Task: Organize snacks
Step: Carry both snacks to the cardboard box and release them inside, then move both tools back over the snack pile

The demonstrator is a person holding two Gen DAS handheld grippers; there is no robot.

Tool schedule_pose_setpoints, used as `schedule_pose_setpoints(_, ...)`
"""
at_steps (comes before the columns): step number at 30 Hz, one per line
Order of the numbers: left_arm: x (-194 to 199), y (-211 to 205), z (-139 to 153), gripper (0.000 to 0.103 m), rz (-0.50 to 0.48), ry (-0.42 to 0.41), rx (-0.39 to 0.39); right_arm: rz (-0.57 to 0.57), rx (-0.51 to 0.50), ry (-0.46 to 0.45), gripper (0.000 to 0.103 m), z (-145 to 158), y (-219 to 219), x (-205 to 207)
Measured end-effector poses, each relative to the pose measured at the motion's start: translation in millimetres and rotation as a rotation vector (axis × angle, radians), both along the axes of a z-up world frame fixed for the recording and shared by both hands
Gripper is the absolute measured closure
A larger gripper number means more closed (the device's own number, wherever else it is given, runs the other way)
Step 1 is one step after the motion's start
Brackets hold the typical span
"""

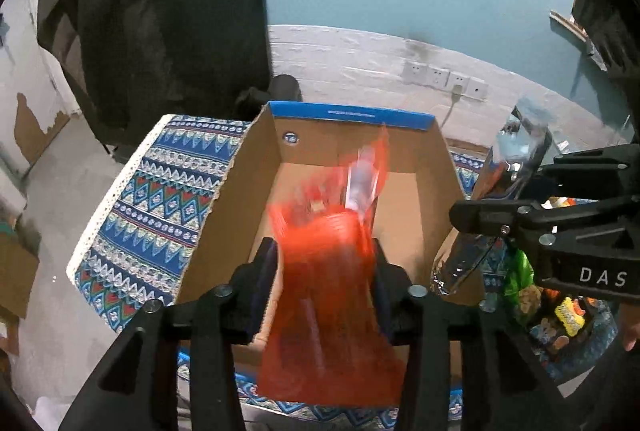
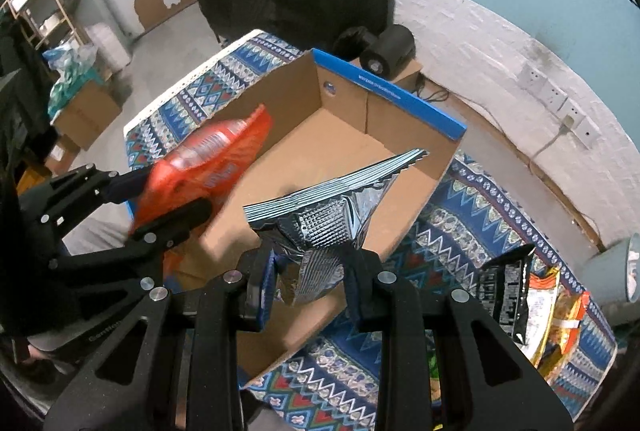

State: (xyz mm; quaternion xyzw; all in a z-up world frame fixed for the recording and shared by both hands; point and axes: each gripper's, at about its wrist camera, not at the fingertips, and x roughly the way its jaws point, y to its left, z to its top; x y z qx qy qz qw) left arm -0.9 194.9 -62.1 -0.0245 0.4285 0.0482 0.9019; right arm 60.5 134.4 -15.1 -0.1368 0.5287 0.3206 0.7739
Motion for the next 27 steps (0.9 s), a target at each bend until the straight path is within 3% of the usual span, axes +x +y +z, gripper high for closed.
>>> schedule_pose_setpoints(1, 0, 0, 0, 0.04, 0.01, 0.001, 0.015, 0.001, -0.002, 0.005, 0.064, -1, 1, 1)
schedule_pose_setpoints(2, 0, 1, 1, 0.037, 0.022, -0.008, 0.024, -0.002, -0.004, 0.006, 0.046, -2, 2, 2)
schedule_pose_setpoints(3, 0, 2, 2, 0.037, 0.027, -0.013, 0.023, -0.01, -0.001, 0.004, 0.034, -1, 1, 3)
schedule_pose_setpoints(14, 0, 4, 4, 0.033, 0.048, -0.016, -0.003, -0.08, 0.0, -0.022, 0.029, 4, -15, 8)
schedule_pose_setpoints(27, 9, -32, 8, 0.029, -0.031, -0.01, -0.004, -0.156, -0.033, -0.034, 0.026, 10, -65, 10)
